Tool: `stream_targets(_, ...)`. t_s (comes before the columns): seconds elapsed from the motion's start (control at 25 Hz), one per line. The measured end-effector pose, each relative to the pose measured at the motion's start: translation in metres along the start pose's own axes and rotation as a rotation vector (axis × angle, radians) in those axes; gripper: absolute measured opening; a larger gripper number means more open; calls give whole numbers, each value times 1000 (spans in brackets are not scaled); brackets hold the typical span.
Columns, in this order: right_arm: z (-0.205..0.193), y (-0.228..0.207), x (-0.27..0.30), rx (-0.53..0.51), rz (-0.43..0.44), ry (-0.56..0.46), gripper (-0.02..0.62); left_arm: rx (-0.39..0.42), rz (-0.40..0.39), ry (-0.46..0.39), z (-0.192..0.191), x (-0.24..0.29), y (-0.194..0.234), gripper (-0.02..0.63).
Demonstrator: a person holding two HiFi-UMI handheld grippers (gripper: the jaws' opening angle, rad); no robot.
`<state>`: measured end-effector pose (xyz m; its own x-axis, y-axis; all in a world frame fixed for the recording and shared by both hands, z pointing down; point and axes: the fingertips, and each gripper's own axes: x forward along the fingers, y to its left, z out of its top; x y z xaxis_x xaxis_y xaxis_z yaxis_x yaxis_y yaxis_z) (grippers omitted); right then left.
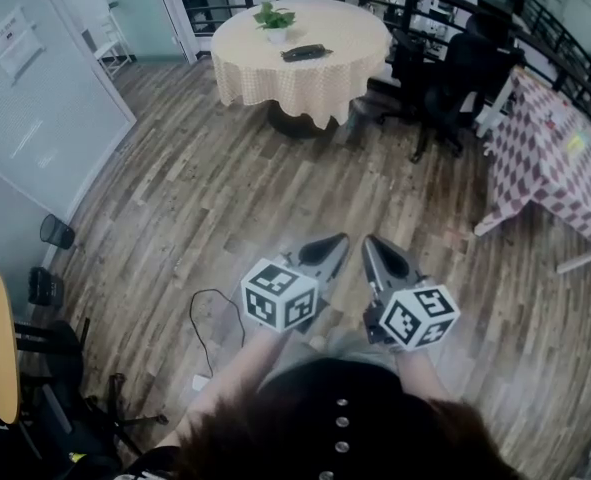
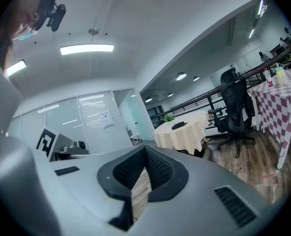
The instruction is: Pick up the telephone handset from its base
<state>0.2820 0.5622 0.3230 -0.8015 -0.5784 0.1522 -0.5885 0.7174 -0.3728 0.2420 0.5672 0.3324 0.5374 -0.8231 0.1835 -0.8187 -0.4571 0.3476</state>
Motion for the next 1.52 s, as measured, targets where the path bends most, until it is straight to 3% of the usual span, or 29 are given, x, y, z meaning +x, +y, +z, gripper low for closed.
stream_targets(0.48, -1, -15, 50, 16, -22, 7, 9, -54, -15, 5, 2, 24, 44, 6)
stream_targets(0.96, 57, -109, 168, 15, 2, 1, 9, -78, 13, -19, 59, 121, 145, 6)
stream_targets(1.24, 99, -152, 250, -5, 63, 5, 9, -86, 41, -37, 102, 186, 208, 6)
stream_targets(1.52, 125, -198, 307, -4, 79, 14, 9, -104, 63, -39, 121, 238, 254, 6)
